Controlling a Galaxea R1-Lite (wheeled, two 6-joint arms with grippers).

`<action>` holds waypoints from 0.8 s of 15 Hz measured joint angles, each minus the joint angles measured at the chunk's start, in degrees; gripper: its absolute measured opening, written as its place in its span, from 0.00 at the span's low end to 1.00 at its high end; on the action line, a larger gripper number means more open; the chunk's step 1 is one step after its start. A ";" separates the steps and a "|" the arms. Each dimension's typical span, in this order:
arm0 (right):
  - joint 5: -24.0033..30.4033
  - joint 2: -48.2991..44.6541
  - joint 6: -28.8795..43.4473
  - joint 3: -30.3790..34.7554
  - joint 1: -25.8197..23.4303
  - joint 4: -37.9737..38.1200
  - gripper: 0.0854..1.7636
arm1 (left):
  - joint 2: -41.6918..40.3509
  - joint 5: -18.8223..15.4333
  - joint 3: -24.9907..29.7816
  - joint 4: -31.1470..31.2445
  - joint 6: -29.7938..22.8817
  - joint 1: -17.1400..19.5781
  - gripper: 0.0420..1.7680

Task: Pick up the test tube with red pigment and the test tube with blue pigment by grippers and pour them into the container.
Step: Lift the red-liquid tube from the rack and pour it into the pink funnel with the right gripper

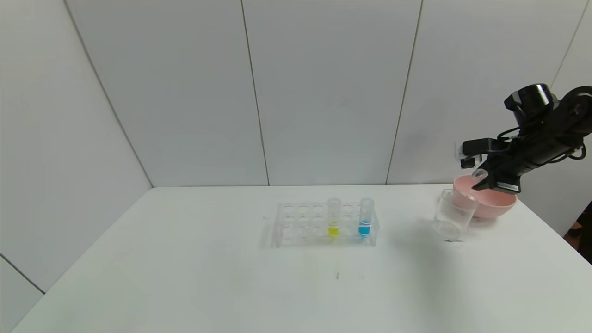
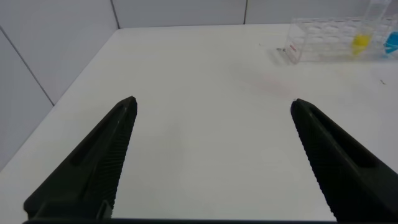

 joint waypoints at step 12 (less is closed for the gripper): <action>-8.83 0.96 -1.66 0.00 1.00 0.49 0.27 | 0.00 0.00 0.00 0.00 0.00 0.00 1.00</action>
